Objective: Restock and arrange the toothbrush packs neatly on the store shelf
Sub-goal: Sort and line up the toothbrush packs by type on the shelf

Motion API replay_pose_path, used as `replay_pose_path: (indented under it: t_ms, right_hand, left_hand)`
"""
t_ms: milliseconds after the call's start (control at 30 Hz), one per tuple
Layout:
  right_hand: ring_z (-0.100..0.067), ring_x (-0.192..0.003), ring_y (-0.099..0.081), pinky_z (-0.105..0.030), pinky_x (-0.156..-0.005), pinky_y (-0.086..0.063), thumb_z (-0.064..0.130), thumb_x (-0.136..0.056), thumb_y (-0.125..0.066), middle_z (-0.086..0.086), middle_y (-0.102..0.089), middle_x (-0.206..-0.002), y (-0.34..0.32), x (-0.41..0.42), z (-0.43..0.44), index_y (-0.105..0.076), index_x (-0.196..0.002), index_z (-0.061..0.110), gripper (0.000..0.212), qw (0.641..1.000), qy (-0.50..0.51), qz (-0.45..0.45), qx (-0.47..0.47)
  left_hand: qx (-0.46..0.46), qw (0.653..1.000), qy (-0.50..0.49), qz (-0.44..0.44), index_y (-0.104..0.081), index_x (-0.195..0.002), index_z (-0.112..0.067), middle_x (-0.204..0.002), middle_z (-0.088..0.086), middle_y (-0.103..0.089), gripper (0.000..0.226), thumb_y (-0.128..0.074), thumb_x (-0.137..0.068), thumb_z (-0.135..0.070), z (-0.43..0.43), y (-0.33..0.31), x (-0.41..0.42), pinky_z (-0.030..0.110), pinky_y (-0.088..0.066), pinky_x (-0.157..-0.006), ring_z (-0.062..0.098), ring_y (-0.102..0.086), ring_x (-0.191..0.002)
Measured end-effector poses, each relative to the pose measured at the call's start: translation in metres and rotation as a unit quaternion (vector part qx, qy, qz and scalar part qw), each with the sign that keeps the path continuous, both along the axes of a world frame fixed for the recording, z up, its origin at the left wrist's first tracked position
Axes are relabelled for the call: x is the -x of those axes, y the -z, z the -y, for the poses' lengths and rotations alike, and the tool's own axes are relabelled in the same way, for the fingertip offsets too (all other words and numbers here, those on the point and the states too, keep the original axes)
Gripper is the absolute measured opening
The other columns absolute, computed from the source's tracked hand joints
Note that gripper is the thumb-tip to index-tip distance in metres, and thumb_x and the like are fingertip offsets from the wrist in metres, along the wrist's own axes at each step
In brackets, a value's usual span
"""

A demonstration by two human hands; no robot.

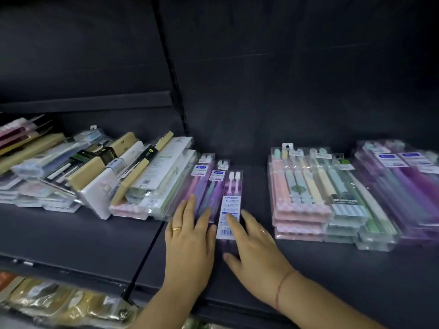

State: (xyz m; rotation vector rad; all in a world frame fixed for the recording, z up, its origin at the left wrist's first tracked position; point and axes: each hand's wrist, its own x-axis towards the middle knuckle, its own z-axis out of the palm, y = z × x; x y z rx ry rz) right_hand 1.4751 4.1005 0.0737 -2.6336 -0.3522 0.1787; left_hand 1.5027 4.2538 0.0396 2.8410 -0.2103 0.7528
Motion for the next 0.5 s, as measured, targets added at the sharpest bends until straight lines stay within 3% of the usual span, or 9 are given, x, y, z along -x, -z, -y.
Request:
replay_pose_path:
  t_ms: [133,233,400,500]
  right_hand:
    - [-0.019,-0.149,0.001,-0.028,-0.121,-0.004,0.038,-0.1,-0.048,0.008,0.022,-0.159,0.002,-0.002,-0.001,0.004,-0.155,0.032,0.076,0.999,0.008,0.0,-0.031]
    - [-0.017,-0.148,-0.005,-0.026,-0.121,-0.007,0.038,-0.1,-0.048,0.011,0.021,-0.159,0.009,-0.005,-0.004,-0.001,-0.155,0.03,0.073,0.998,0.023,0.028,-0.045]
    - [-0.01,-0.143,-0.024,-0.011,-0.113,-0.012,0.025,-0.098,-0.056,0.014,-0.004,-0.159,0.012,-0.011,-0.012,-0.025,-0.153,0.027,0.063,0.992,0.058,0.069,-0.092]
    - [-0.011,-0.141,-0.03,-0.015,-0.115,-0.019,0.02,-0.097,-0.057,0.008,-0.015,-0.158,0.011,-0.009,-0.018,-0.034,-0.149,0.026,0.057,0.987,0.094,0.083,-0.099]
  left_hand:
    - [-0.001,1.0,-0.005,0.005,-0.069,-0.117,-0.02,-0.141,0.009,-0.053,0.046,-0.034,-0.094,-0.04,0.0,-0.001,0.001,0.05,-0.045,-0.095,0.023,-0.036,-0.13]
    - [-0.02,0.999,0.017,0.021,-0.067,-0.12,-0.02,-0.139,0.009,-0.056,0.047,-0.034,-0.094,-0.042,-0.003,-0.005,0.0,0.04,-0.03,-0.099,0.024,-0.04,-0.126]
    - [-0.06,0.996,0.043,0.045,-0.063,-0.128,-0.012,-0.132,0.01,-0.062,0.054,-0.036,-0.091,-0.042,-0.017,-0.011,-0.006,0.039,-0.029,-0.095,0.032,-0.059,-0.116]
    - [-0.065,0.996,0.054,0.024,-0.063,-0.129,-0.009,-0.135,0.01,-0.06,0.058,-0.034,-0.091,-0.043,-0.025,-0.009,-0.006,0.042,-0.037,-0.1,0.031,-0.057,-0.122]
